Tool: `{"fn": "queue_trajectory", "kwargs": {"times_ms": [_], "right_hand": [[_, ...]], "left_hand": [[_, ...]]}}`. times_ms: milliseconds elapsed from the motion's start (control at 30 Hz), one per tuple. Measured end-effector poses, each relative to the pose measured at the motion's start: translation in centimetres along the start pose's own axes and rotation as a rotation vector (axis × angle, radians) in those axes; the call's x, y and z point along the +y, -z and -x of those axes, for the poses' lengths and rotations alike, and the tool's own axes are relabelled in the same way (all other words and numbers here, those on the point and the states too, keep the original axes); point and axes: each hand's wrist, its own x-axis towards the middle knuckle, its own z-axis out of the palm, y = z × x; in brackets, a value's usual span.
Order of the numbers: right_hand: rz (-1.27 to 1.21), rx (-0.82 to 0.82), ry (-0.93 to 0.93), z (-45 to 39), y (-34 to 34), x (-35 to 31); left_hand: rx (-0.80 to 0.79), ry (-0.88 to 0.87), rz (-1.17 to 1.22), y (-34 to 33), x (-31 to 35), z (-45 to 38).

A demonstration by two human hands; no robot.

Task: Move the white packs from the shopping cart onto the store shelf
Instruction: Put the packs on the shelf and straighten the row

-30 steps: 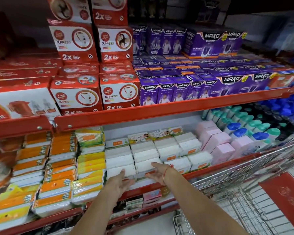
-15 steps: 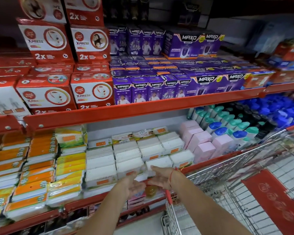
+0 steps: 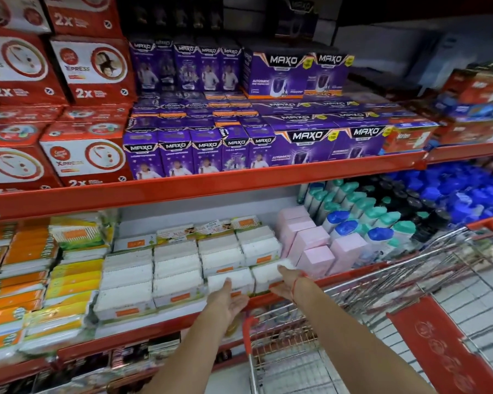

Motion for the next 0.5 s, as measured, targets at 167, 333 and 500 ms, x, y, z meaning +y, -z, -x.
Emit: {"fn": "queue_trajectory", "kwargs": {"times_ms": [167, 333, 500], "right_hand": [[-0.028, -0.03, -0.001, -1.3, -0.4, -0.8], [-0.071, -0.114, 0.056, -2.1, -0.6, -1.4], [-0.052, -0.073, 0.009, -2.8, -0.5, -0.9]], "left_hand": [[0.061, -0.079, -0.048, -0.4, 0.3, -0.5], [0.044, -0.155, -0.17, -0.7, 0.4, -0.9], [0.103, -0.074, -0.051, -0.7, 0.7, -1.1]]}}
